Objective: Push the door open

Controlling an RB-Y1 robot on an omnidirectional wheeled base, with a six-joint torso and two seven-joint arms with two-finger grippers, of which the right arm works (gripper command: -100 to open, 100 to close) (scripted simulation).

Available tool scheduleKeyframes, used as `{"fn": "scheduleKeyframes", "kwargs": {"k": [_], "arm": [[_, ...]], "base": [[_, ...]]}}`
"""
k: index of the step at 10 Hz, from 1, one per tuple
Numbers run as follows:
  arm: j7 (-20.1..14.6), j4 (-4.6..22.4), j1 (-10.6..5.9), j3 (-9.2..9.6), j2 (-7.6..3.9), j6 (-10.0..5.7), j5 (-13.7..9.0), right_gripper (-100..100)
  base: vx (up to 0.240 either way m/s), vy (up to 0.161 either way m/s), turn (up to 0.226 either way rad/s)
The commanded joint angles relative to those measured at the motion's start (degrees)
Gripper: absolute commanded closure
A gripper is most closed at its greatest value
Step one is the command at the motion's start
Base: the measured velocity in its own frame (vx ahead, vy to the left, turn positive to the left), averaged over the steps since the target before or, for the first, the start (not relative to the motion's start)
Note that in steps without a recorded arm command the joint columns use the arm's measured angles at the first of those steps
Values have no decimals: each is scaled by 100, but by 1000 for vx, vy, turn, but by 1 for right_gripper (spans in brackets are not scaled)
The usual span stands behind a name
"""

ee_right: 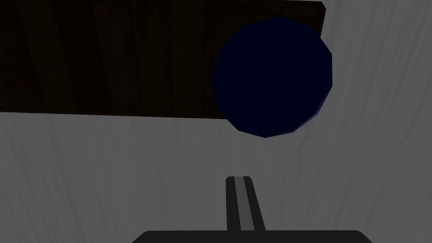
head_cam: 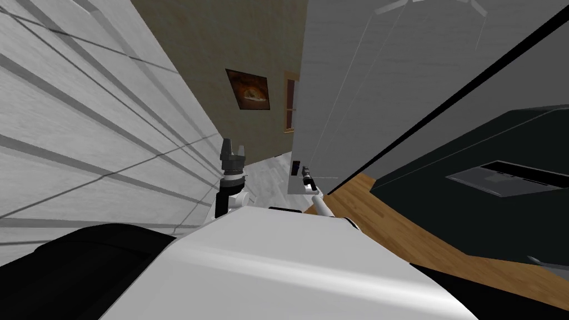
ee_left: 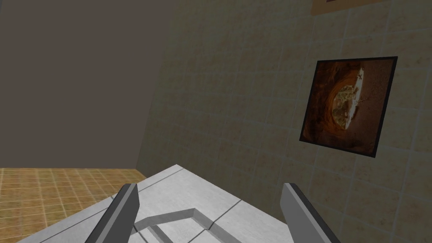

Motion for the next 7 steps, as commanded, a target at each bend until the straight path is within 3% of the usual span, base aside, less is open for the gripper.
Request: {"fn": "scheduleKeyframes", "kwargs": {"k": [1, 3, 6, 7], "arm": [[19, 2, -7, 4, 34, 50, 9, -100], [68, 1, -20, 8, 170, 127, 17, -100], [126, 0, -36, 13, 482, 219, 26, -100], [97, 8, -35, 17, 413, 182, 22, -100]], "base": [[-221, 59, -33], [-273, 66, -78], [-227, 21, -58], [-89, 19, -9]]}}
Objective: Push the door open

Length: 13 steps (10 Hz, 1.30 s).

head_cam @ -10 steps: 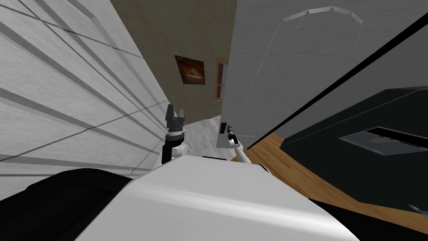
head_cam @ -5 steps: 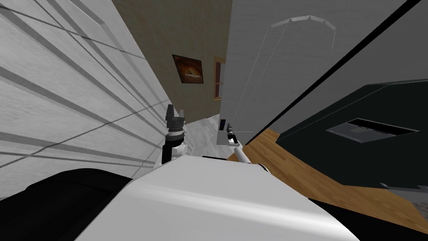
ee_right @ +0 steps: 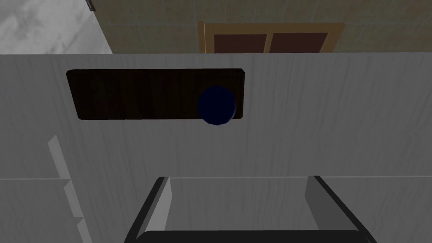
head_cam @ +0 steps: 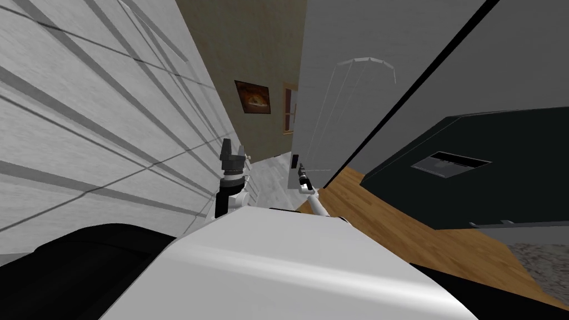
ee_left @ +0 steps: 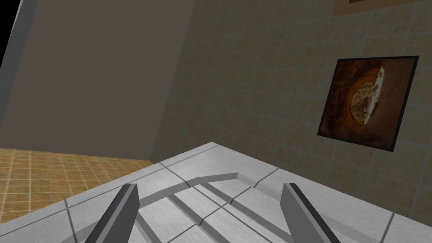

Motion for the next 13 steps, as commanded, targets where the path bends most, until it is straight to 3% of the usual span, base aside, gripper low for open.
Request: {"fn": "scheduleKeyframes", "kwargs": {"k": [1, 4, 7, 8, 9, 13], "arm": [[5, 16, 5, -18, -166, -40, -2, -100], [10, 35, 12, -40, -235, -88, -6, -100], [18, 64, 21, -73, -115, -161, -10, -100], [21, 9, 50, -63, -152, -126, -7, -100], [21, 9, 50, -63, -152, -126, -7, 100], [21, 9, 50, -63, -152, -126, -7, 100]], "base": [[101, 13, 41], [204, 42, 23], [244, 48, 27], [120, 20, 6], [-16, -2, -6], [-30, -5, 0]]}}
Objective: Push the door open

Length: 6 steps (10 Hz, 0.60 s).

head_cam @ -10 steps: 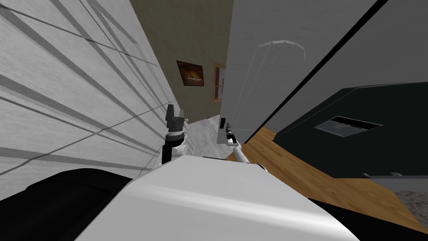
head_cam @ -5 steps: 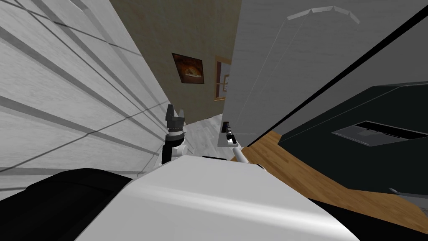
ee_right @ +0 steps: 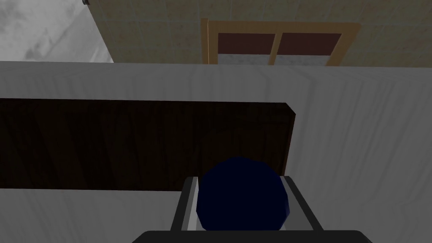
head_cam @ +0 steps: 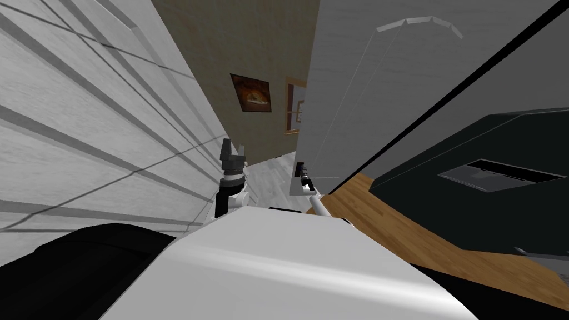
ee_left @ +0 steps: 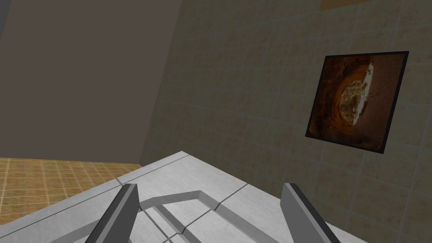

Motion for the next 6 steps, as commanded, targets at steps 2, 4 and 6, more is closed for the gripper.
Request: {"fn": "scheduleKeyframes", "kwargs": {"k": [2, 4, 6], "arm": [[38, 32, -21, -71, -131, -5, -10, 100], [66, 54, -39, -124, -203, -11, -18, 100], [29, -7, 20, -12, -194, 40, -16, -100]], "base": [[31, -22, -21], [147, -64, -103], [-108, -38, 13]]}}
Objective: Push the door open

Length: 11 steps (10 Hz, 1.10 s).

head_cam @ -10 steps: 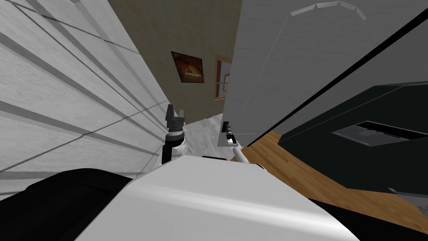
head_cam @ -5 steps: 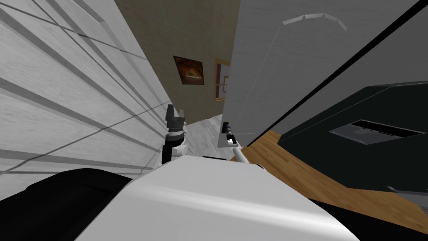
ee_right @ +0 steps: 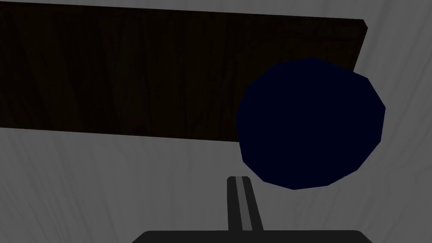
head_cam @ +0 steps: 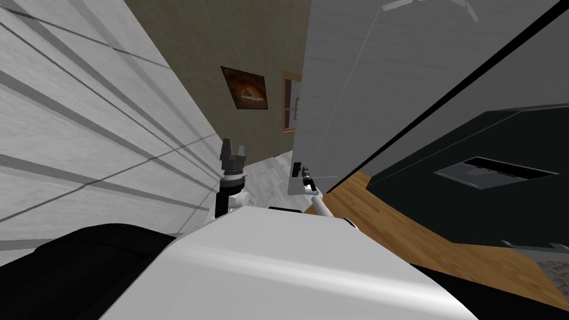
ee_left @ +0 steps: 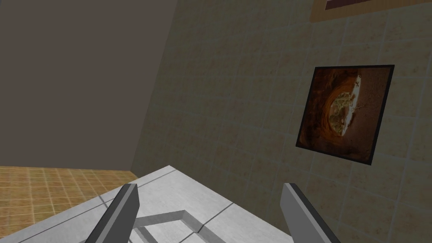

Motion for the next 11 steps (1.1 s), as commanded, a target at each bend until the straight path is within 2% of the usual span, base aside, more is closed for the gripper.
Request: {"fn": "scheduleKeyframes", "kwargs": {"k": [1, 4, 7, 9, 10, 11], "arm": [[-23, -15, -2, 41, -8, 29, -6, -100], [-76, -67, -11, 145, 58, 87, -23, -100], [-132, -122, -19, 255, 287, 150, -41, -100], [-132, -109, -4, 253, 280, 112, -36, -100], [-120, -114, 5, 233, 143, 101, -38, -100], [-120, -110, 4, 229, 124, 94, -38, -100]], "base": [[-219, -52, 18], [-244, 3, 17], [-218, -41, 20], [-84, -19, 3], [135, 16, 40], [222, 30, 22]]}}
